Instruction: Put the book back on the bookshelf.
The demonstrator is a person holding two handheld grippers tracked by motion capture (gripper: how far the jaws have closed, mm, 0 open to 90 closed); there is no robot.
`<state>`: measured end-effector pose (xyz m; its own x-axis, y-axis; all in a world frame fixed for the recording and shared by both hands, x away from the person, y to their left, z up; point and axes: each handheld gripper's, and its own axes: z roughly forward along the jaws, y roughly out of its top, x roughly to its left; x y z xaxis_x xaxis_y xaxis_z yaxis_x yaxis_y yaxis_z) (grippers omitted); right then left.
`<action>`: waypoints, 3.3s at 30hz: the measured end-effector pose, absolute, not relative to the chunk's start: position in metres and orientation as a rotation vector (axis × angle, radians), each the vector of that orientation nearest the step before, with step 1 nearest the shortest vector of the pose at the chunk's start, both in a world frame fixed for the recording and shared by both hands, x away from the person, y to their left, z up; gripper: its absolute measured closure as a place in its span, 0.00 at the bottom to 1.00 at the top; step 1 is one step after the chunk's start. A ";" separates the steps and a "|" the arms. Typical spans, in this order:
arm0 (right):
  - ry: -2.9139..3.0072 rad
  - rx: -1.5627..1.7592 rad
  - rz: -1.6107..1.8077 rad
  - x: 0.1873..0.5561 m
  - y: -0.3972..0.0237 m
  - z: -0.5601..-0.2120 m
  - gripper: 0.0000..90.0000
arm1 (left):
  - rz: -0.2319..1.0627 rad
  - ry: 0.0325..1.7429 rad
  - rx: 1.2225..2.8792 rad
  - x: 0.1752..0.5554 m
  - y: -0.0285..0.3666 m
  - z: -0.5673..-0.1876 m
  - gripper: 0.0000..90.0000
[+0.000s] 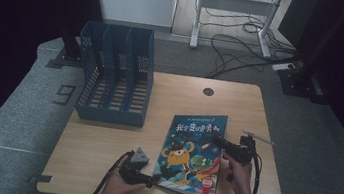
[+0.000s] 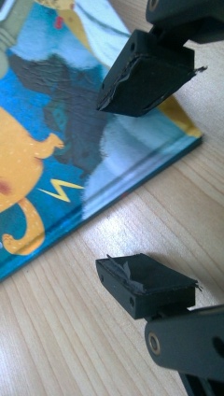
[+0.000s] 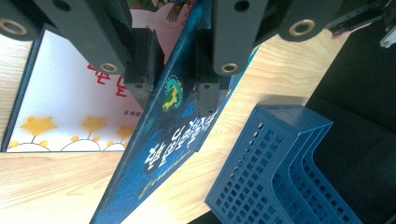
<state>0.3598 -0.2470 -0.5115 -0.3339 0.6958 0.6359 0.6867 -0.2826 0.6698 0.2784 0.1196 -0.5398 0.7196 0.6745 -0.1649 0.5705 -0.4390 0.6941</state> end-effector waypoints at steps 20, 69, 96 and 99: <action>1.847 1.829 1.749 0.358 -0.256 -0.515 0.81 | 0.231 0.948 2.200 0.273 0.115 -0.538 0.20; 1.774 1.562 1.748 0.338 -0.241 -0.477 0.83 | 0.145 0.869 2.258 0.266 0.102 -0.541 0.15; 1.759 1.305 1.797 0.320 -0.227 -0.454 0.84 | 0.157 0.844 2.274 0.265 0.100 -0.541 0.18; 1.757 1.319 1.798 0.322 -0.229 -0.456 0.84 | 0.163 0.844 2.273 0.264 0.099 -0.541 0.18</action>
<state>0.3219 -0.2291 -0.4558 -0.5325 0.7507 0.3910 0.3734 -0.2062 0.9045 0.2639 0.0992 -0.5410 0.7801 0.6147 -0.1168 0.5272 -0.5452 0.6518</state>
